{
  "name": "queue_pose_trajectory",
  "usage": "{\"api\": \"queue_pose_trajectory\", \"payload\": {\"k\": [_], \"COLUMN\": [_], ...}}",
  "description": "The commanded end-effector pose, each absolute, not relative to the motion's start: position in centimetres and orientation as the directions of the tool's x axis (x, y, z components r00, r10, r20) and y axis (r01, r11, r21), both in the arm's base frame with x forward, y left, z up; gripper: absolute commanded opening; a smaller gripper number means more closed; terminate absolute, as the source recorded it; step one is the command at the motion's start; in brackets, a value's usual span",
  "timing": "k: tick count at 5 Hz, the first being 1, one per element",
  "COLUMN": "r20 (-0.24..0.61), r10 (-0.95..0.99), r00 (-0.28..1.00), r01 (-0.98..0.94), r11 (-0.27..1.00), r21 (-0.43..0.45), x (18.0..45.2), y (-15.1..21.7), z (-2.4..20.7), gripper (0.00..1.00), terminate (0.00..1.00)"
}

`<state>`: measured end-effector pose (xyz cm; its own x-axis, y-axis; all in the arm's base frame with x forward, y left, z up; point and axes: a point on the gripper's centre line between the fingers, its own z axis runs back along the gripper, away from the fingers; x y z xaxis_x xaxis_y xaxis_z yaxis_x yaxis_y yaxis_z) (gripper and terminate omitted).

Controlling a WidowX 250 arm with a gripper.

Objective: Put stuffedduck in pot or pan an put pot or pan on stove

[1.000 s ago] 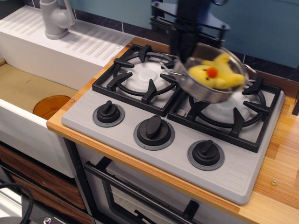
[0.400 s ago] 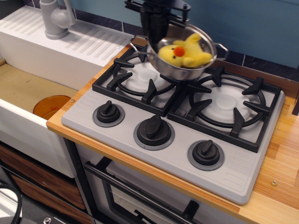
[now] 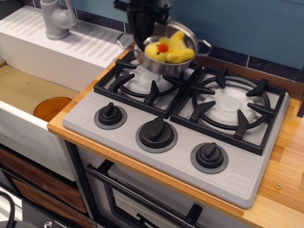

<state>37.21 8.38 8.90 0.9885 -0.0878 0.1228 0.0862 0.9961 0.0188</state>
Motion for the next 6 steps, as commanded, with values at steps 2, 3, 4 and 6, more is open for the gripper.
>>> {"api": "queue_pose_trajectory", "payload": {"k": [2, 3, 4, 6], "r20": [0.226, 0.234, 0.217, 0.177], "r10": [-0.097, -0.094, -0.087, -0.068], "r00": [0.969, 0.968, 0.972, 0.982], "r01": [0.1, 0.1, 0.094, 0.068], "r11": [0.995, 0.995, 0.995, 0.998], "r21": [-0.005, -0.012, -0.021, 0.003], "x": [37.7, 37.6, 37.1, 36.7], "y": [11.2, 11.0, 10.4, 9.1], "z": [5.9, 5.3, 6.6, 10.1], "gripper": [0.0, 1.0, 1.0, 1.0], "terminate": [0.0, 0.0, 0.0, 0.0]}}
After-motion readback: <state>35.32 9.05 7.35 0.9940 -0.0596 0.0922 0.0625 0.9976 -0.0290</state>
